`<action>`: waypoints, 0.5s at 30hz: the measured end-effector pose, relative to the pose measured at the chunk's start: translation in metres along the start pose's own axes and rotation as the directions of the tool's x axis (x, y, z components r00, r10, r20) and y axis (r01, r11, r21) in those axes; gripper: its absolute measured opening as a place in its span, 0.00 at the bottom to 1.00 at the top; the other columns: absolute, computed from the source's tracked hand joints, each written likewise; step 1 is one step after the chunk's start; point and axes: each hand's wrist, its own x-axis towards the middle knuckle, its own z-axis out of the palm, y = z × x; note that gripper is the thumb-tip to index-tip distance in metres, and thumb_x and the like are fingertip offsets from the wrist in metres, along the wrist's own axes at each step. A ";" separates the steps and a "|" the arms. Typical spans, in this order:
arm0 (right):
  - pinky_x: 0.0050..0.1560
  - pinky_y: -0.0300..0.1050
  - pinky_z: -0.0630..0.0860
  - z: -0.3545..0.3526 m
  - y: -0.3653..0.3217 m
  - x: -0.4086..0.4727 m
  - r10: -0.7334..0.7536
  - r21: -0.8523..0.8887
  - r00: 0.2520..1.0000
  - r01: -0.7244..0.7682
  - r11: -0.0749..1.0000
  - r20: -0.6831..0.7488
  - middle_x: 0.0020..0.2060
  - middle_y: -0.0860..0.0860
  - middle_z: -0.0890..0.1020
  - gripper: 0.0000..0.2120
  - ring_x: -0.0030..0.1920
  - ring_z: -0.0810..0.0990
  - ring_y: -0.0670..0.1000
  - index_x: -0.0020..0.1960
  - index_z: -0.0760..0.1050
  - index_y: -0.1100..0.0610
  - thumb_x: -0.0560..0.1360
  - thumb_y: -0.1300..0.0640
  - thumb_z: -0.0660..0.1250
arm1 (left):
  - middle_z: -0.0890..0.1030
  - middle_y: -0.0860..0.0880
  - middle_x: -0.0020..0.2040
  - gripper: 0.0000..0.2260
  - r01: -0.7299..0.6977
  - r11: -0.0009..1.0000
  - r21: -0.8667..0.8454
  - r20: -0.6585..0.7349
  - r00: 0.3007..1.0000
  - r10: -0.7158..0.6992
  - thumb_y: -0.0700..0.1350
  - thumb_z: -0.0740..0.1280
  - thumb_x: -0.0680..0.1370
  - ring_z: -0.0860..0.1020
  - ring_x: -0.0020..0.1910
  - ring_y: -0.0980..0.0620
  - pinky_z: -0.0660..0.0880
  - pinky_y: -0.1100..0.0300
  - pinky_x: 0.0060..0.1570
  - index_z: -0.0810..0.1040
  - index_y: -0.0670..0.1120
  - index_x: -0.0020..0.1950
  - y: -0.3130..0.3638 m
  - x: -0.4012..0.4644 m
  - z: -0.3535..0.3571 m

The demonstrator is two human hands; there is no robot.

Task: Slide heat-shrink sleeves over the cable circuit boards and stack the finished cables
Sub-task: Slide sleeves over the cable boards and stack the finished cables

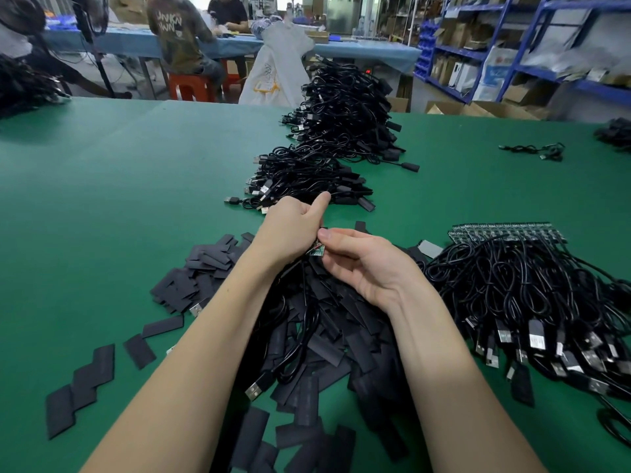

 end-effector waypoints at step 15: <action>0.30 0.33 0.77 -0.009 -0.018 -0.007 -0.190 -0.308 0.973 0.142 0.941 -0.131 0.37 0.49 0.87 0.06 0.36 0.85 0.46 0.45 0.84 0.54 0.70 0.58 0.80 | 0.80 0.54 0.38 0.20 0.039 0.968 0.247 -0.228 0.973 0.019 0.62 0.59 0.82 0.78 0.43 0.50 0.69 0.56 0.43 0.80 0.50 0.42 -0.012 0.003 -0.022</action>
